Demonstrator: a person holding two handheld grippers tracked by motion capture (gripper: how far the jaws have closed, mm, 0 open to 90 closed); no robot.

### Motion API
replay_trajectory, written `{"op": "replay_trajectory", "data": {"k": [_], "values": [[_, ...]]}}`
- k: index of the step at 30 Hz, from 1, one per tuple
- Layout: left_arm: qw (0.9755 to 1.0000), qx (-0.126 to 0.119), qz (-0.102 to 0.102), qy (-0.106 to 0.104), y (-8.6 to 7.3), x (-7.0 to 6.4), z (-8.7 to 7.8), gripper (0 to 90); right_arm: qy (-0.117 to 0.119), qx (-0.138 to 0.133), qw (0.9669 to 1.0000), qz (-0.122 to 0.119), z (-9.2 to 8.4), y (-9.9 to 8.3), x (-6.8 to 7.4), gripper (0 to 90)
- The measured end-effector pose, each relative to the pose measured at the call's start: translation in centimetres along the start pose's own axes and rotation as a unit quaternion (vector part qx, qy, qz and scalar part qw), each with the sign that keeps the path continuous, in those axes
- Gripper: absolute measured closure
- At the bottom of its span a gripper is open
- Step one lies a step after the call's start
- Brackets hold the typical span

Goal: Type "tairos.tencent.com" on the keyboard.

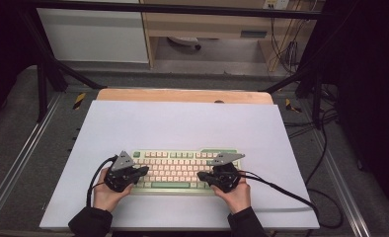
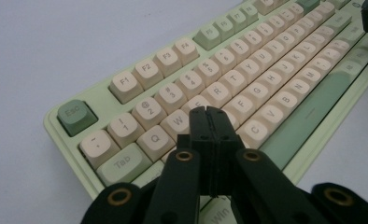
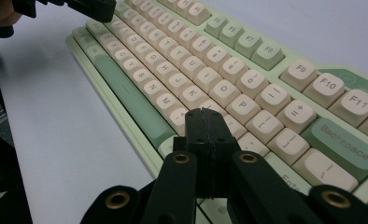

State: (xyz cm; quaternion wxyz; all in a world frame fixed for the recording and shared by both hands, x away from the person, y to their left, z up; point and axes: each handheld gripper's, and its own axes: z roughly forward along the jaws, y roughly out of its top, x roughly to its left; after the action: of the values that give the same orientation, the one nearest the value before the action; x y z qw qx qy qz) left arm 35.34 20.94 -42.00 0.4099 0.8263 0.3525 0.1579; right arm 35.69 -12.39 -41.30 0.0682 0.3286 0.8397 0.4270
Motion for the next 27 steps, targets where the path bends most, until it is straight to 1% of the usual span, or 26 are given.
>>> {"op": "replay_trajectory", "data": {"k": [3, 12, 13, 16, 20, 27], "values": [[1.0, 0.0, -0.003, 0.001, -0.3, 0.2, -0.2, 89.7, 0.003, -0.001, 1.0, -0.002, 0.3, 0.3, 0.3, 90.0], [1.0, 0.002, -0.003, 0.001, -0.6, 0.3, -0.4, 89.7, 0.012, -0.001, 0.9999, -0.007, 1.5, 1.3, 1.2, 90.0], [1.0, 0.002, -0.004, 0.002, -0.7, 0.3, -0.4, 89.7, 0.013, -0.001, 0.9998, -0.012, 1.7, 1.4, 1.3, 90.0], [1.0, 0.002, -0.004, 0.002, -0.7, 0.4, -0.5, 89.7, 0.019, -0.003, 0.9998, -0.01, 2.3, 1.6, 1.5, 90.0], [1.0, 0.003, -0.006, 0.002, -0.8, 0.4, -0.5, 89.7, 0.02, 0.001, 0.9997, -0.016, 3.0, 1.9, 1.9, 90.0], [1.0, 0.002, -0.006, 0.001, -0.8, 0.5, -0.5, 89.7, 0.025, 0.006, 0.9995, -0.018, 4.2, 2.3, 2.5, 90.0]]}}
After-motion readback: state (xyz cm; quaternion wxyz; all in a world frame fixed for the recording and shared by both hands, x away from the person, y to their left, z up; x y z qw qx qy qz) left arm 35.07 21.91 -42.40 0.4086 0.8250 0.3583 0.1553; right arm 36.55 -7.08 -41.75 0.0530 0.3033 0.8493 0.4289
